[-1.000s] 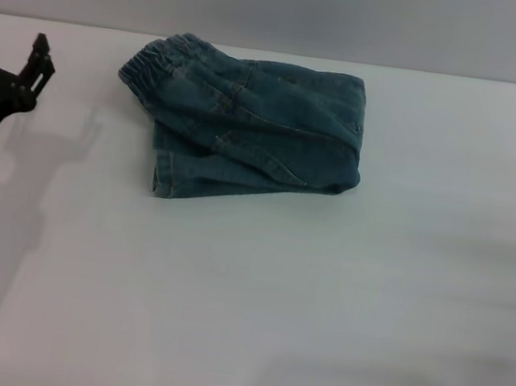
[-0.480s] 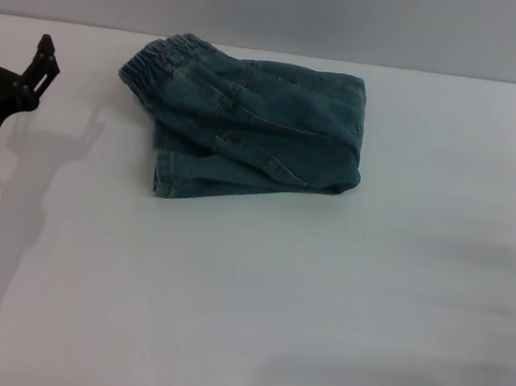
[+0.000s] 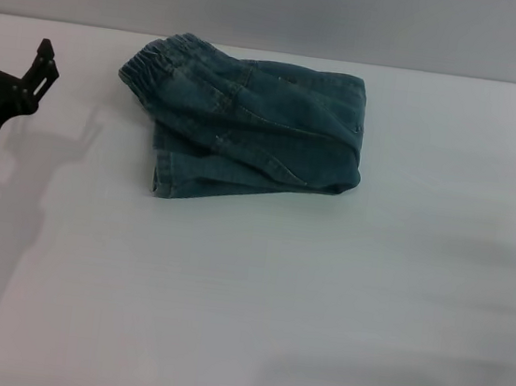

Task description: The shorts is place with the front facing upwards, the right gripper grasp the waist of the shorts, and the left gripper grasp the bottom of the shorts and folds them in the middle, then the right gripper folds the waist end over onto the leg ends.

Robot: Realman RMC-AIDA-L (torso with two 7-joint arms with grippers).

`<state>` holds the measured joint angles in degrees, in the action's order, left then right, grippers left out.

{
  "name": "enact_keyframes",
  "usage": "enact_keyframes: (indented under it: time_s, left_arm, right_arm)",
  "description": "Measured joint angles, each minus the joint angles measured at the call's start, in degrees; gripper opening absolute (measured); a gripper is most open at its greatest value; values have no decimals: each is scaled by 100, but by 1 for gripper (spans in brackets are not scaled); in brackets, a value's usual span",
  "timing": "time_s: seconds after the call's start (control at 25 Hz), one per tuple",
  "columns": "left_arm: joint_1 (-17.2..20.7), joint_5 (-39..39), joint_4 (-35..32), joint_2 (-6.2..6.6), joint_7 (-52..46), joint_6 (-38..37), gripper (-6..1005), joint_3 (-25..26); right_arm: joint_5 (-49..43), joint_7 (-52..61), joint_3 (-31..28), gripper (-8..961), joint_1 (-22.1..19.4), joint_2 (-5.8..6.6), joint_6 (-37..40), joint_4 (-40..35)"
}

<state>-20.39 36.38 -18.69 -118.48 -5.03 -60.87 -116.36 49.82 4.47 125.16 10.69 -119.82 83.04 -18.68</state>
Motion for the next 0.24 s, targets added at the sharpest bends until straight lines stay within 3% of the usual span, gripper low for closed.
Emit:
enact_keyframes:
  time_s: [0.24]
  left_arm:
    - [0, 1, 0, 1, -1, 10, 849, 0]
  right_arm:
    - [2, 1, 0, 664, 5, 3, -4, 9]
